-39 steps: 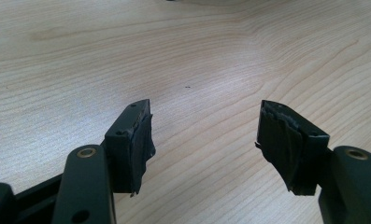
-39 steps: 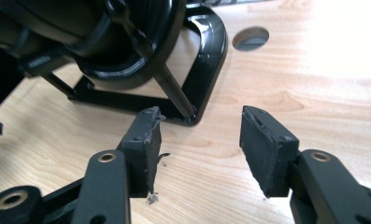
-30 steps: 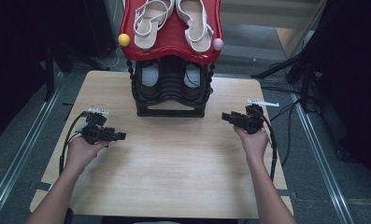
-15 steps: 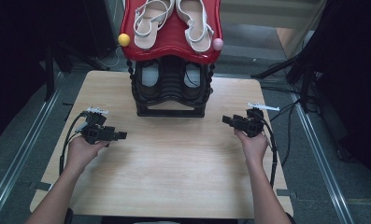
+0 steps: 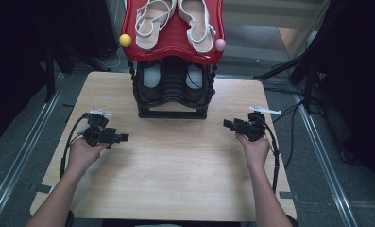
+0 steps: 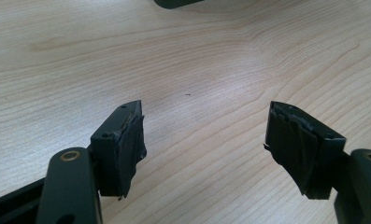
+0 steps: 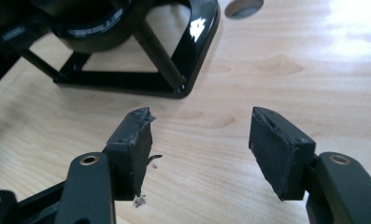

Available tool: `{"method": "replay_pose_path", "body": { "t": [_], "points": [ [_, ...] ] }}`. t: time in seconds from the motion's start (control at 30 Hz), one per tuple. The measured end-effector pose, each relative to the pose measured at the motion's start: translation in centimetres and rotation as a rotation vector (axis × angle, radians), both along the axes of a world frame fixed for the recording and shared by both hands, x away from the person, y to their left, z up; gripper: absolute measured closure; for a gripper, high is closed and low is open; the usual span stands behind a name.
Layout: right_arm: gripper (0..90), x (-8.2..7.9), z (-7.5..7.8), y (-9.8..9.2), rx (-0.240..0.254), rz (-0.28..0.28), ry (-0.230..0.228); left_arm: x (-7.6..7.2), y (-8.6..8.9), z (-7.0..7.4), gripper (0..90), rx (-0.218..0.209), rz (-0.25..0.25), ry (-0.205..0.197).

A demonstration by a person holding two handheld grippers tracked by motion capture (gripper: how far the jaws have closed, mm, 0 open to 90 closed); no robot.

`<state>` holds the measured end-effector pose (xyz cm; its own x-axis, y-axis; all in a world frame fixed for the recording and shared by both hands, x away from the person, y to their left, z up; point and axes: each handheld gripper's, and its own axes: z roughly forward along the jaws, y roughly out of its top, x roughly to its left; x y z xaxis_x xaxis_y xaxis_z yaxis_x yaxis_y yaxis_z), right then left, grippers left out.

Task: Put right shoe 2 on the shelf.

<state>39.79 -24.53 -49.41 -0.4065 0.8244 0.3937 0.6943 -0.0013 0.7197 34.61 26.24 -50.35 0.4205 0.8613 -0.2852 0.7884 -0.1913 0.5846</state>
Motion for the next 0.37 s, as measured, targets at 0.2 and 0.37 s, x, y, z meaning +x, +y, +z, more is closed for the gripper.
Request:
{"method": "replay_pose_path", "body": {
  "t": [0.2, 0.37],
  "points": [
    [39.7, -0.20, -0.21, 0.13, -0.002, -0.002, -0.015, 0.07, -0.22, -0.21, 24.7, 0.010, 0.012, -0.012],
    [37.6, -0.16, -0.36, 0.14, -0.011, -0.006, -0.017, 0.23, -0.42, -0.54, 20.5, 0.002, 0.020, -0.018]
  ]
}}
